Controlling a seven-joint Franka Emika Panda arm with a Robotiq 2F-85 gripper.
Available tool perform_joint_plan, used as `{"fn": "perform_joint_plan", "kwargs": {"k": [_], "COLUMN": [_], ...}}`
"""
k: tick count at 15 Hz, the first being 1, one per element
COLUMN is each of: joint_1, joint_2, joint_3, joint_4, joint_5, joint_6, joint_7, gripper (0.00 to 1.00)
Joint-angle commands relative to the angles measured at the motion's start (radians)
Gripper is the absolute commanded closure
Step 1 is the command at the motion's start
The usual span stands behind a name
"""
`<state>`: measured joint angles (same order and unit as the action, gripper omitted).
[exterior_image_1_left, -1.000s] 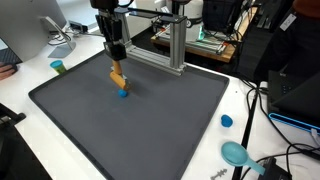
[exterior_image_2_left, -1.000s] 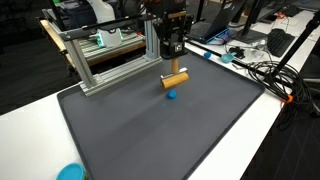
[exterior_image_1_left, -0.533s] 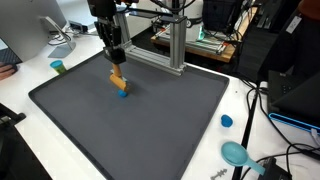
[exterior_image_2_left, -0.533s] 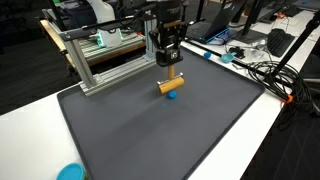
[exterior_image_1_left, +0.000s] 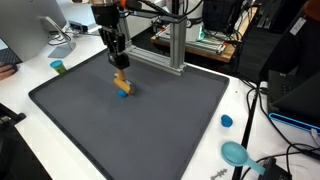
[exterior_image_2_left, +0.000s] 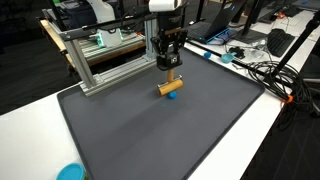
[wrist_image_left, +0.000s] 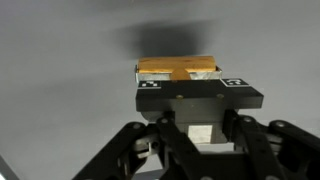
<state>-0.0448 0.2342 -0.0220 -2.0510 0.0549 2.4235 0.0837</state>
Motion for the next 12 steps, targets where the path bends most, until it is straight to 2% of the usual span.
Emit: {"fn": "perform_joint_plan", "kwargs": {"k": [1,6,12], "joint_1": [0.018,0.038,0.034], "joint_2": [0.004,-0.045,-0.019], "joint_3": [-0.010,-0.015,-0.016], "joint_4": [0.023,0.031,0.061], "joint_5": [-0.027,-0.081,-0.101], "joint_6": [0.001,-0.064,-0.034], "joint_7": [0.030,0.063,0.089], "gripper": [0.78,0.78,0.78]}}
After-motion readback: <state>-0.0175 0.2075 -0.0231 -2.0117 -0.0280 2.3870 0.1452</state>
